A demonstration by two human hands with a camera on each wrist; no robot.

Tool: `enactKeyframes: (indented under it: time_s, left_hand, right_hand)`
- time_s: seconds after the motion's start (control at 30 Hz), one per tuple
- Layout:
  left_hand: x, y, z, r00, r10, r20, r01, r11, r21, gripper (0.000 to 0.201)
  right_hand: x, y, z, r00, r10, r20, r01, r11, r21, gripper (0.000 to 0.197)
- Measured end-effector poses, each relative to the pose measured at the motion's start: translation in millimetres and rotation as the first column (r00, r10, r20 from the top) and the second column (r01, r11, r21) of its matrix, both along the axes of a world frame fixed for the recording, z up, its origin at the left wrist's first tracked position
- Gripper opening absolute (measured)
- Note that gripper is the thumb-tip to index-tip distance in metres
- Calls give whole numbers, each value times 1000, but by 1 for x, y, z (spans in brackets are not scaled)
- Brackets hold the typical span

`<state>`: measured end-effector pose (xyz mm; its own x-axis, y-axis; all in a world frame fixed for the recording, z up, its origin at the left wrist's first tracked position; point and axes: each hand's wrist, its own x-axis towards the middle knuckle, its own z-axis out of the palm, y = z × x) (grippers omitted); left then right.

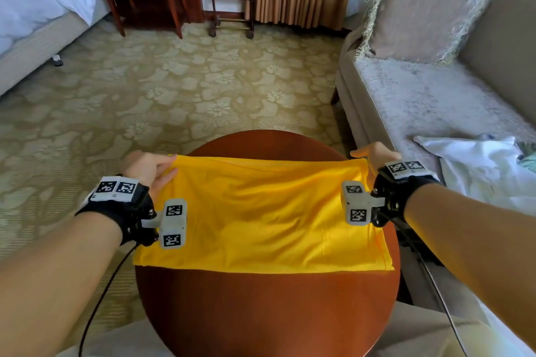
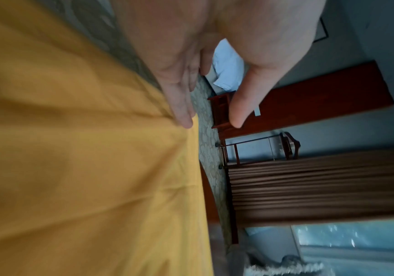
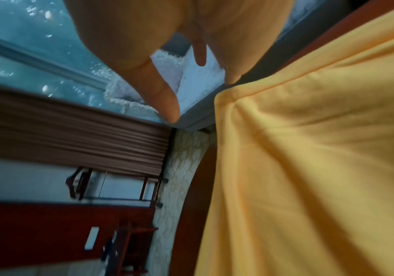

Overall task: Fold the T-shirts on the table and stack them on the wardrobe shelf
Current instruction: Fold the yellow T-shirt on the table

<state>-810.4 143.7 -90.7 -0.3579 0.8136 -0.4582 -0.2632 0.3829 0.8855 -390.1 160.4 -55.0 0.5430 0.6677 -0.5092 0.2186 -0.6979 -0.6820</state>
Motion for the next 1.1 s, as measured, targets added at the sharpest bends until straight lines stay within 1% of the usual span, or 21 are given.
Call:
enactKeyframes:
  time_s: [0.07, 0.13, 0.17, 0.2, 0.27, 0.3, 0.37, 0.4, 0.43, 0.5, 0.57, 0.63, 0.7, 0.73, 0.8, 0.83, 0.87, 0.9, 0.97, 1.0, 1.1]
  left_hand:
    - [-1, -3, 0, 979, -85, -187, 81, 996, -27, 46]
    - [-4, -5, -4, 906, -166, -389, 127, 984, -124, 66]
    - [-1, -12, 0, 824, -228, -518, 174, 973, -152, 63]
    - [6, -15, 3, 750, -267, -606, 230, 963, -140, 53]
    - [21, -22, 3, 603, -354, -715, 329, 927, -182, 31]
    - [28, -26, 2, 486, -428, -761, 389, 887, -251, 28]
    - [38, -32, 1, 262, -568, -781, 455, 786, -419, 39]
    - [36, -34, 0, 188, -629, -754, 454, 737, -501, 51]
    - [36, -36, -3, 110, -660, -744, 456, 698, -552, 61]
    - [37, -41, -1, 56, -687, -724, 448, 666, -597, 69]
    - [39, -47, 5, -13, -709, -705, 420, 637, -647, 64]
    - [42, -51, 15, -65, -727, -684, 356, 623, -697, 57]
    - [47, -54, 24, -23, -755, -655, 305, 619, -724, 61]
    - [47, -54, 25, 18, -774, -633, 316, 605, -731, 65]
    - [46, -58, 26, 122, -798, -590, 368, 589, -720, 66]
    - [45, -61, 25, 129, -790, -600, 375, 599, -708, 63]
    - [44, -65, 24, 93, -777, -623, 365, 608, -705, 64]
    - [45, -70, 24, 29, -757, -653, 348, 620, -703, 64]
    - [48, -82, 20, -79, -721, -689, 330, 633, -700, 66]
    - [49, -88, 18, -94, -719, -689, 336, 628, -702, 69]
    - [53, -112, 11, -40, -692, -721, 358, 664, -657, 64]
  right_hand:
    - [-5, 0, 0, 993, -63, 105, 57, 997, 58, 53]
    - [-15, -10, 3, 981, -51, 187, 40, 997, 63, 38]
    - [-17, -17, 4, 972, 23, 234, -28, 999, 18, 28]
    - [-21, -22, 1, 955, 117, 274, -112, 993, -33, 24]
    - [-37, -38, 1, 910, 282, 305, -247, 958, -149, 36]
    - [-44, -44, -3, 854, 402, 331, -335, 911, -241, 50]
    - [-55, -54, -17, 664, 667, 338, -535, 740, -408, 80]
    - [-59, -62, -22, 586, 737, 338, -586, 673, -451, 87]
    - [-60, -70, -25, 570, 754, 326, -596, 652, -468, 88]
    - [-58, -83, -25, 540, 761, 361, -605, 648, -463, 89]
    - [-53, -87, -23, 483, 773, 412, -603, 635, -484, 87]
    - [-49, -86, -23, 393, 773, 498, -569, 629, -529, 81]
    - [-49, -84, -22, 335, 726, 601, -509, 676, -533, 75]
    - [-50, -84, -22, 342, 682, 647, -477, 719, -506, 73]
    - [-56, -86, -19, 419, 607, 676, -439, 787, -434, 74]
    - [-61, -89, -16, 470, 581, 664, -433, 808, -401, 75]
    - [-67, -93, -13, 516, 567, 642, -436, 819, -373, 75]
    - [-74, -97, -9, 544, 567, 619, -454, 819, -350, 76]
    - [-89, -110, -4, 552, 617, 561, -537, 778, -328, 79]
    - [-97, -119, -5, 527, 663, 533, -588, 736, -335, 81]
    - [-114, -146, -16, 398, 788, 469, -705, 590, -393, 90]
